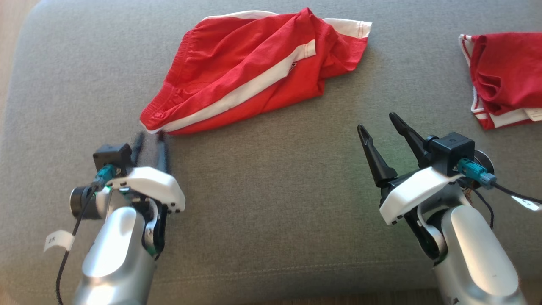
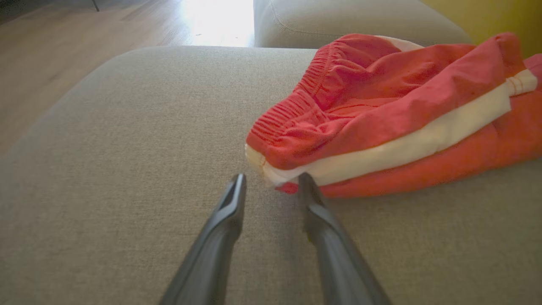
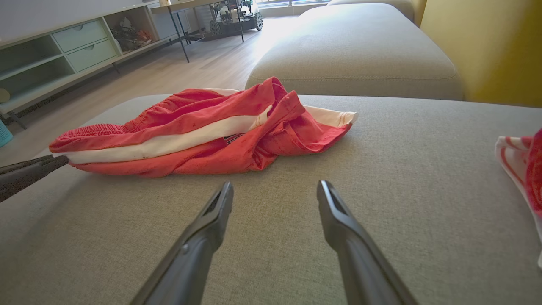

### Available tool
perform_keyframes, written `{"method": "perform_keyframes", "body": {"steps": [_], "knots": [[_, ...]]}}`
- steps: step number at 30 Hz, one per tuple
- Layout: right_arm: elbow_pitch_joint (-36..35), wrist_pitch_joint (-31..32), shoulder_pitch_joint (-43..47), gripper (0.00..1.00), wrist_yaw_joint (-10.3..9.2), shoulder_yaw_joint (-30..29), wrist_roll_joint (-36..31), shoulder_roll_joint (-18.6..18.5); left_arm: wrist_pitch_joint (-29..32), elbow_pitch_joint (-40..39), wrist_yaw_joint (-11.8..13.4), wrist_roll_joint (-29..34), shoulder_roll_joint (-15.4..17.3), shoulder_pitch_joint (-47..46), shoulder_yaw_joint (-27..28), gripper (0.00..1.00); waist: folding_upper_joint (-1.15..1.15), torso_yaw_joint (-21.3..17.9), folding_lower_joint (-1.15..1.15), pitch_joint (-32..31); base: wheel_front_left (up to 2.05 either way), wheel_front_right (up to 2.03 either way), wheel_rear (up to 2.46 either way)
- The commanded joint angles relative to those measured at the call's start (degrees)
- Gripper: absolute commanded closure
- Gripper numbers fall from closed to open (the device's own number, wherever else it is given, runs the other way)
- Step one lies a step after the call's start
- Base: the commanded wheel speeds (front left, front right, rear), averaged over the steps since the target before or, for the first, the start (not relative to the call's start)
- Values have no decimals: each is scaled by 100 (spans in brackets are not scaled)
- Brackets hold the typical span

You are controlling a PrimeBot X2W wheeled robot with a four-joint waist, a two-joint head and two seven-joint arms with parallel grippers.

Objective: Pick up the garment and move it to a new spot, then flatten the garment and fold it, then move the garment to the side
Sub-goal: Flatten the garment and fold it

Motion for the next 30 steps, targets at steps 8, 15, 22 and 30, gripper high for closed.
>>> {"method": "perform_keyframes", "body": {"steps": [8,15,22,30], "knots": [[-301,6,-383,0,-2,201,68,-167,-320,-371,-17,-306,-75,-256,387,0,0,336,0,-6,0,0,0],[-297,95,-602,0,-2,150,179,-418,-330,-1490,-93,-241,-180,148,386,0,0,929,0,20,0,0,0],[89,328,-1194,0,-2,206,300,-879,-330,-1997,-16,-535,-201,438,-115,0,0,1476,0,191,0,0,0],[1162,848,-1978,0,-2,123,695,-1288,-331,-2127,185,-876,-203,434,-696,0,0,1889,0,443,0,0,0]]}}
